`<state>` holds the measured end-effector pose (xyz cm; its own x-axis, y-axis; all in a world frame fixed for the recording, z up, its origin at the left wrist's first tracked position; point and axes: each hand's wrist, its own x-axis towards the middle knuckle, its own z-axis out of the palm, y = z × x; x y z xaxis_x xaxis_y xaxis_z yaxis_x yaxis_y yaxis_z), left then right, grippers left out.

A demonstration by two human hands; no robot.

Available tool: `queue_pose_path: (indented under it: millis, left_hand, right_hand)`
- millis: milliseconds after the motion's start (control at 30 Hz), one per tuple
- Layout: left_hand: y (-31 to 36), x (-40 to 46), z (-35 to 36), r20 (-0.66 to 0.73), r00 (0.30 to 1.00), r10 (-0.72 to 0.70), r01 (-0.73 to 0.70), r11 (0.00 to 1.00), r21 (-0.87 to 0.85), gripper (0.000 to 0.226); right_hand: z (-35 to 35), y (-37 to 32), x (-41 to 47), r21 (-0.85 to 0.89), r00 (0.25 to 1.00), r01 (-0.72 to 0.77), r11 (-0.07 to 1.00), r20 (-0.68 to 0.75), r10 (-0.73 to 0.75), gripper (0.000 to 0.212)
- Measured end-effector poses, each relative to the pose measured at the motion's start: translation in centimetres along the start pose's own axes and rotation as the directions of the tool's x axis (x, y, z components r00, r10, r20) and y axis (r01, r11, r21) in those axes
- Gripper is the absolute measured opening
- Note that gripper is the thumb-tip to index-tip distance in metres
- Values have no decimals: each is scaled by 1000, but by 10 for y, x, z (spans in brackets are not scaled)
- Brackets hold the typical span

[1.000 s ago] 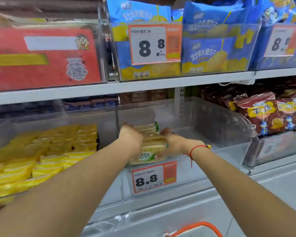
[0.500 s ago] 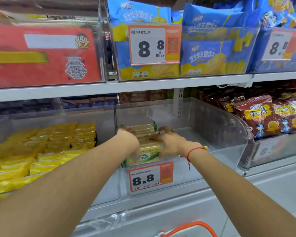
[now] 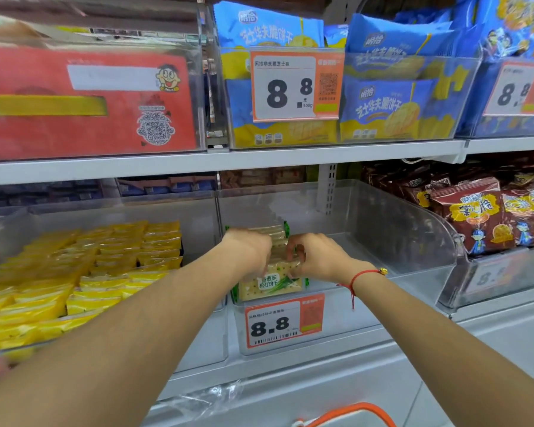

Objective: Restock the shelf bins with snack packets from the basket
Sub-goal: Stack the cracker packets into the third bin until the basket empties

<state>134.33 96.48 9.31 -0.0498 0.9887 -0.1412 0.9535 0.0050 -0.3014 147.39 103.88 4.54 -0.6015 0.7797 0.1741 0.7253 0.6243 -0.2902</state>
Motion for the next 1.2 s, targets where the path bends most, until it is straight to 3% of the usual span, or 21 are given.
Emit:
queue_pose_path:
  millis: [133, 300, 400, 467, 567, 700, 800, 900, 1033, 1133, 1200]
  left_hand:
    - [-3, 0, -5, 105, 991, 77, -83, 995, 54, 33]
    - [4, -5, -15, 319, 945, 69, -146, 963, 225, 45]
    - [4, -20, -18, 336, 938, 86, -163, 965, 205, 47]
    - [-1, -35, -20, 250, 960, 126, -160, 980, 121, 44]
    - [-8, -63, -22, -11, 987, 162, -162, 986, 26, 36]
    - [-10, -118, -20, -434, 893, 118, -172, 981, -88, 30]
    - [-2, -159, 0, -497, 867, -3, -162, 944, -288, 25]
    - [11, -196, 30, -422, 901, -102, -104, 893, -439, 24]
    - [29, -232, 81, -256, 963, -86, -44, 885, -463, 23]
    - [35, -241, 112, -41, 999, 34, -47, 921, -388, 26]
    - [38, -239, 127, 186, 970, 158, -87, 935, -344, 29]
  right_hand:
    - [-9, -6, 0, -37, 997, 17, 999, 81, -14, 31]
    - [-28, -14, -1, 17, 943, -51, 999, 330, 42, 43]
    - [-36, -20, -13, 61, 946, -94, 994, 316, 70, 39]
    - [-37, -22, -26, 58, 972, -124, 991, 206, 110, 35]
    - [-43, -29, -55, 110, 991, -131, 985, -25, 134, 29]
    - [-52, -58, -111, 261, 938, -76, 962, -310, 158, 12]
    - [-48, -78, -154, 327, 929, -69, 943, -322, 180, 5]
    - [-26, -92, -198, 415, 954, -145, 898, -183, 238, 16]
    - [27, -97, -253, 397, 960, -278, 875, 76, 271, 22]
    - [66, -97, -276, 205, 926, -346, 915, 233, 298, 20]
    - [92, -97, -288, 133, 884, -410, 902, 302, 357, 19]
